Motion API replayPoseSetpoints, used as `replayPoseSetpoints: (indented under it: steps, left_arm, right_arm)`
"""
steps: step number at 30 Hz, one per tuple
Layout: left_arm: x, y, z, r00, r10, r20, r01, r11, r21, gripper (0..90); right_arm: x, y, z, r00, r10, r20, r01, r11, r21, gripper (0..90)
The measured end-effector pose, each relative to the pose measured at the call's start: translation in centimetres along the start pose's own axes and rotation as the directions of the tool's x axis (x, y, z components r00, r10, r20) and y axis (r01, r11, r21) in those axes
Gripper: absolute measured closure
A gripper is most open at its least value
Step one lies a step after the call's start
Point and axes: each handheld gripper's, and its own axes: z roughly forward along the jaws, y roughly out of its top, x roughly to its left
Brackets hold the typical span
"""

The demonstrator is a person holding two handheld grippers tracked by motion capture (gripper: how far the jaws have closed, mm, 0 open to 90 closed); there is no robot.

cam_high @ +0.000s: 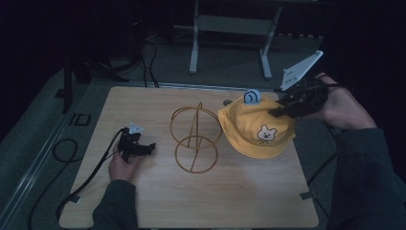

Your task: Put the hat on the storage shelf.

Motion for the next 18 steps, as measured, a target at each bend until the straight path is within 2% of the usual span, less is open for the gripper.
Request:
replayPoseSetpoints:
  steps: [18]
  left_arm:
    - [0.0, 0.0, 0.0, 1.0000, 0.000, 0.000, 0.000, 1.0000, 0.000, 12.3]
  right_arm:
    - [-0.1, 1.5, 0.1, 0.9998, -0.018, 0.004, 0.018, 0.999, -0.033, 74.9]
